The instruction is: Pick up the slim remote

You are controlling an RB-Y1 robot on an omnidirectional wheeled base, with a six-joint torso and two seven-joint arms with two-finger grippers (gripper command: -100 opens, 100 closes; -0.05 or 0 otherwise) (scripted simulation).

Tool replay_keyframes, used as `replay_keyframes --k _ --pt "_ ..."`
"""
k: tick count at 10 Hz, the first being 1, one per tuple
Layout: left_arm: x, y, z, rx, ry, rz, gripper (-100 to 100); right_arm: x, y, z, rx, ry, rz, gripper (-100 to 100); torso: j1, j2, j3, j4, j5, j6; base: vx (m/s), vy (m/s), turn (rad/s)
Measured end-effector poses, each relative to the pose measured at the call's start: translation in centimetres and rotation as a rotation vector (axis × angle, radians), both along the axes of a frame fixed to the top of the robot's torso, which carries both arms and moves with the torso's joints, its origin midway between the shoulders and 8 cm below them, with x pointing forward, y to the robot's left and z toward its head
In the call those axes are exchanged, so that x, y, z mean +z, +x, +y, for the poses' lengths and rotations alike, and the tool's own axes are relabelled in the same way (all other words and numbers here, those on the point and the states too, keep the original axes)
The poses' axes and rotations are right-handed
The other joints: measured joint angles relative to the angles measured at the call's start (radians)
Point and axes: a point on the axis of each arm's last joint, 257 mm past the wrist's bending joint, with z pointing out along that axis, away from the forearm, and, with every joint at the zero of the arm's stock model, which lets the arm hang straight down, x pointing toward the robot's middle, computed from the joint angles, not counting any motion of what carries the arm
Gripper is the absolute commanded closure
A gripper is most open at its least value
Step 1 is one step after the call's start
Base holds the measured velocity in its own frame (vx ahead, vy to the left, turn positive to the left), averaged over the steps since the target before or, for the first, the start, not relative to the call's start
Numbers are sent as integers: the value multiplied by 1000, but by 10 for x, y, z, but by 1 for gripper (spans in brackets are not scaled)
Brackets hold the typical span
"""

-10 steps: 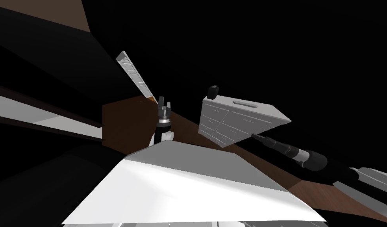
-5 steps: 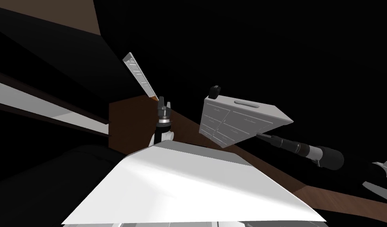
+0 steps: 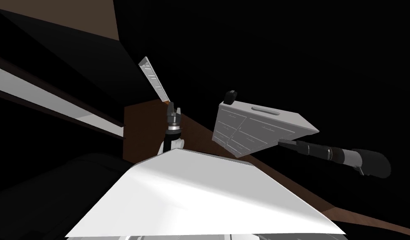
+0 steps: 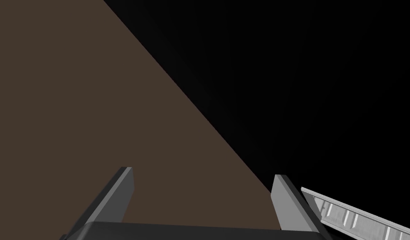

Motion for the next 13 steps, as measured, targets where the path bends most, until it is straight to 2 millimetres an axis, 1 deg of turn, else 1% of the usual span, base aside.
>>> replay_keyframes --k 1,2,4,5,7,9,10,11,13 --pt "0 0 0 0 0 0 0 3 2 -1 14 -19 6 -100 0 -1 0 0 0 0 -27 -1 161" --pt "0 0 0 0 0 0 0 8 2 -10 23 -58 17 -100 0 -1 0 0 0 -1 -26 -8 114" --pt "0 0 0 0 0 0 0 17 6 -12 54 -107 31 -100 0 -1 -1 0 0 0 -14 -4 75" --pt "0 0 0 0 0 0 0 23 8 -19 65 -145 42 -100 0 -2 -1 0 0 -1 -17 -7 99" --pt "0 0 0 0 0 0 0 33 13 -23 92 -194 53 -100 0 -2 -1 0 0 0 -5 -1 72" --pt "0 0 0 0 0 0 0 46 17 -33 119 -266 73 -100 0 -3 -2 -1 0 0 -1 -8 46" --pt "0 0 0 0 0 0 0 43 14 -35 123 -273 92 -100 0 -2 -1 -1 -1 1 0 0 -18" --pt "0 0 0 0 0 0 0 48 21 -31 120 -256 70 -100 0 -2 -1 -1 0 0 0 0 0" --pt "0 0 0 0 0 0 0 42 13 -32 95 -224 88 -100 0 -2 -1 0 -1 1 0 0 0"
